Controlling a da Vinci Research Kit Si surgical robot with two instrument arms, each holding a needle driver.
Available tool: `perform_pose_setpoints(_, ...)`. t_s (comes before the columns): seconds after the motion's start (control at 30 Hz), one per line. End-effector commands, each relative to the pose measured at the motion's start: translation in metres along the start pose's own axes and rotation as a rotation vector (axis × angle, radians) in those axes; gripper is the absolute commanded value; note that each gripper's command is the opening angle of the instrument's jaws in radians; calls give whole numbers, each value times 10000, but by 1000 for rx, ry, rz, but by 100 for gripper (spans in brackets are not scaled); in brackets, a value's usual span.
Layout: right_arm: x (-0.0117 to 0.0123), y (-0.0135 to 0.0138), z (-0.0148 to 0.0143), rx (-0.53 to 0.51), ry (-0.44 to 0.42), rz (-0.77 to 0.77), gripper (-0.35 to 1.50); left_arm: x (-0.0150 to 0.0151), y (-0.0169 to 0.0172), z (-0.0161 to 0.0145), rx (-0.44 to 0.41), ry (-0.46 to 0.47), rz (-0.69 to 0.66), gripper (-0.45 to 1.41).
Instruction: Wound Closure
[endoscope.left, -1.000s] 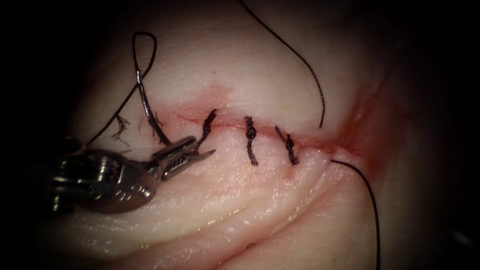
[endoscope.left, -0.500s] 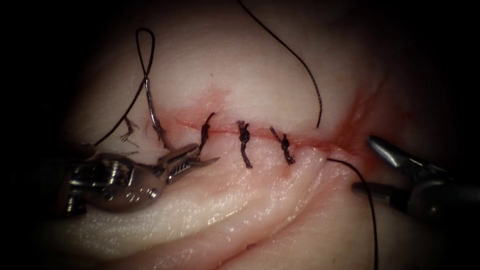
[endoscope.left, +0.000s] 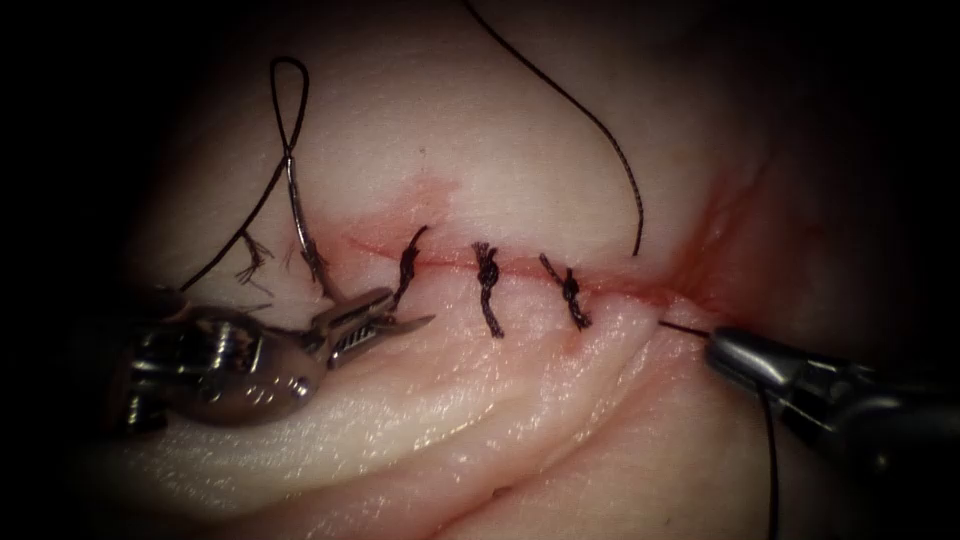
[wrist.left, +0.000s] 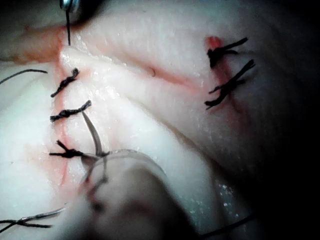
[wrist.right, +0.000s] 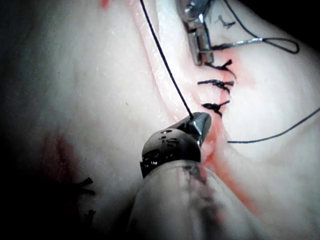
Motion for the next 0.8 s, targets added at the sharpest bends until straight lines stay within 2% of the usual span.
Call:
perform_pose_setpoints(0.03,18,-6,9,10,14,-5,-35,2,3,7,2,-2,0,-45)
perform_pose_setpoints(0.27,100,-22,11,58,71,-29,-35,1,3,8,2,-2,1,-45)
perform_pose_setpoints(0.37,152,-30,18,91,104,-51,-35,2,4,9,3,-2,7,-45)
perform_pose_setpoints(0.5,184,-39,24,119,124,-72,-35,2,3,9,3,-2,7,-45)
perform_pose_setpoints(0.7,211,-50,27,150,148,-96,-35,2,4,8,3,-3,6,-45)
perform_pose_setpoints(0.8,228,-62,30,189,189,-115,-35,2,4,8,3,-3,7,-45)
